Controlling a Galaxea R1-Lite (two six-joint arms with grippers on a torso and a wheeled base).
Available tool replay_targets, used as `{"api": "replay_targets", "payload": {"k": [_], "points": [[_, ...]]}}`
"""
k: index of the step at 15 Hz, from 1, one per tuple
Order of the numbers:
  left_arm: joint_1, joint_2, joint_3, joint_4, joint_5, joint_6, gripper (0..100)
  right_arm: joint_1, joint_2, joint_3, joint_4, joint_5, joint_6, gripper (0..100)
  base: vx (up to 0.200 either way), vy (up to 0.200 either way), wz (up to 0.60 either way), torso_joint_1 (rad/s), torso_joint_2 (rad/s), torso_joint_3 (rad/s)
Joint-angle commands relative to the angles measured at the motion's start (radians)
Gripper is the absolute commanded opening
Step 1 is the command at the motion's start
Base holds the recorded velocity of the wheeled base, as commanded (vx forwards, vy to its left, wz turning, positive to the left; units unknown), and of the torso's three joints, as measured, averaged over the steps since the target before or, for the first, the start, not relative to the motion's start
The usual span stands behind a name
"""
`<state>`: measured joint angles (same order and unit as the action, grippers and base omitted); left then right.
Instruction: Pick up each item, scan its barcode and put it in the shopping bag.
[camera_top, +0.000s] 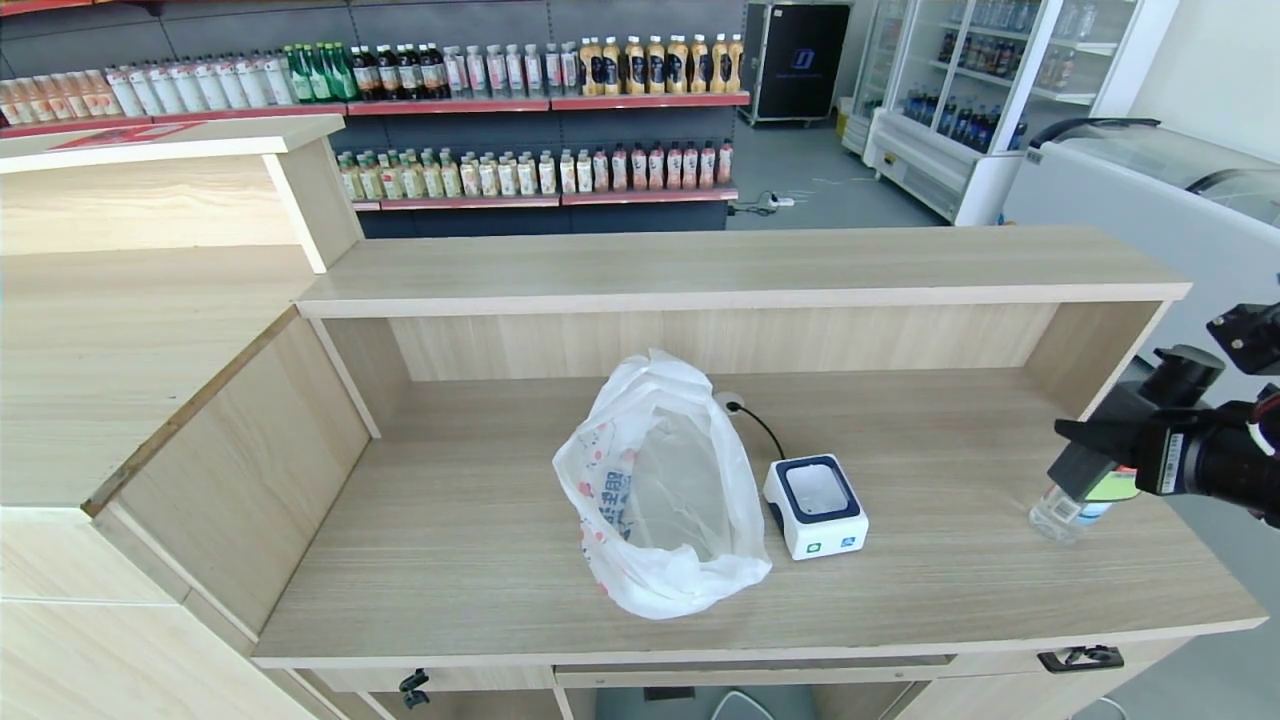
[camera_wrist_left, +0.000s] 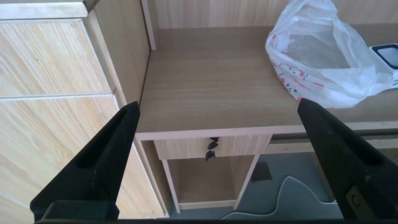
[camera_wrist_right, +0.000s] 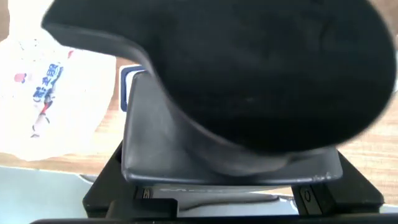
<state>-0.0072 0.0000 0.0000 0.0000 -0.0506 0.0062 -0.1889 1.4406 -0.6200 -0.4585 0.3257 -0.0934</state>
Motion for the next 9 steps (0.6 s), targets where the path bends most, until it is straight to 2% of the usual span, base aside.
{"api": "replay_targets", "payload": {"k": [1, 4, 8, 9], "points": [[0.0, 0.0, 0.0, 0.0, 0.0, 0.0, 100, 0.005, -0.008, -0.063, 0.057, -0.004, -0.002, 0, 0.0, 0.0, 0.6, -0.012, 0.01, 0.002], [0.0, 0.002, 0.0, 0.0, 0.0, 0.0, 100, 0.006, -0.002, -0.069, 0.09, -0.001, 0.001, 0, 0.0, 0.0, 0.6, 0.007, 0.01, 0.002], [0.0, 0.0, 0.0, 0.0, 0.0, 0.0, 100, 0.002, 0.06, -0.078, 0.149, 0.012, 0.058, 0, 0.0, 0.0, 0.0, 0.0, 0.0, 0.0], [0.001, 0.002, 0.0, 0.0, 0.0, 0.0, 100, 0.002, 0.106, -0.121, 0.176, 0.015, 0.075, 0, 0.0, 0.0, 0.0, 0.0, 0.0, 0.0]]}}
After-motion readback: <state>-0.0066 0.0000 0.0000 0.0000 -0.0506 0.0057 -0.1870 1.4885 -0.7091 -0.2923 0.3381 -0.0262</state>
